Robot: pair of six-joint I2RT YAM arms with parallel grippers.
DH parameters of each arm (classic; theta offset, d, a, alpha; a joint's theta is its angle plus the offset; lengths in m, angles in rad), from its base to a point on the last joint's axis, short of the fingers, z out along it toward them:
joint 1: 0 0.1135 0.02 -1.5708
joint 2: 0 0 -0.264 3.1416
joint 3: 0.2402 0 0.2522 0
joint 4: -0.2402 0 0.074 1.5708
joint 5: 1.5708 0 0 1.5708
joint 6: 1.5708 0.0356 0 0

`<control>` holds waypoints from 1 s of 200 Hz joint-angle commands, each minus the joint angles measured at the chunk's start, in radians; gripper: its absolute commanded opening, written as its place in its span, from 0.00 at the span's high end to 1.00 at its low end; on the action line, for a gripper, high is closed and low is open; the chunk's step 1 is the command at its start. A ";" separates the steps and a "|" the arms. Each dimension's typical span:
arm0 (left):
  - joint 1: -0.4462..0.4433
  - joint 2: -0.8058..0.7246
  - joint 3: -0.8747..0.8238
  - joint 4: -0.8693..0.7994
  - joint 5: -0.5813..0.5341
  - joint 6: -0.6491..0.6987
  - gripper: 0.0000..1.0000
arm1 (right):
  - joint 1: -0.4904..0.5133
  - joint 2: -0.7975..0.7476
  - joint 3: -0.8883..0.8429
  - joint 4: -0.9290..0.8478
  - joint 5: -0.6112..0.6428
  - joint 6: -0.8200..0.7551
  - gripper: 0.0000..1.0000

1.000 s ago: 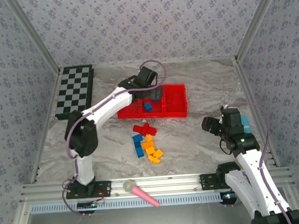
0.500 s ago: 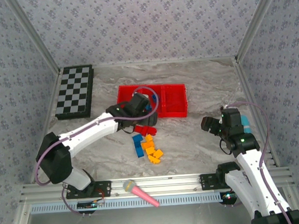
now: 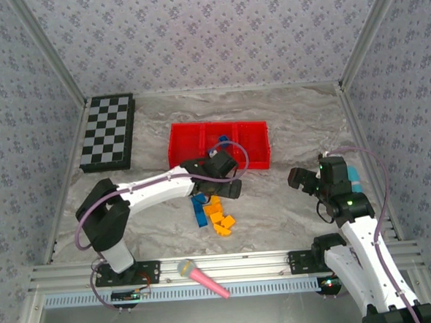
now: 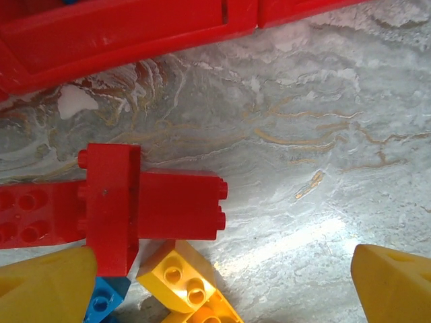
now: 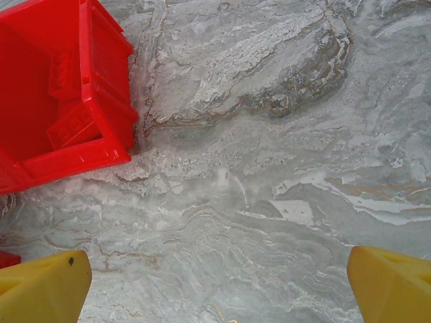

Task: Sort the legos into containers by color
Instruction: Move the lego to the center of the table.

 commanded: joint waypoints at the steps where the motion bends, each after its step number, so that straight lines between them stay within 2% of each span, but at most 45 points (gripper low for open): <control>1: -0.005 0.019 0.034 0.025 0.035 -0.040 0.04 | 0.004 -0.004 0.001 -0.009 -0.003 0.006 0.00; 98: 0.016 0.151 0.099 -0.025 0.070 -0.102 0.12 | 0.006 -0.004 -0.002 -0.003 -0.010 0.000 0.00; 138: 0.044 0.133 0.072 -0.041 0.051 -0.116 0.12 | 0.005 -0.004 -0.005 0.002 -0.007 -0.001 0.00; 200: 0.095 0.132 0.079 -0.072 0.023 -0.064 0.11 | 0.006 -0.003 -0.007 0.002 -0.005 -0.002 0.00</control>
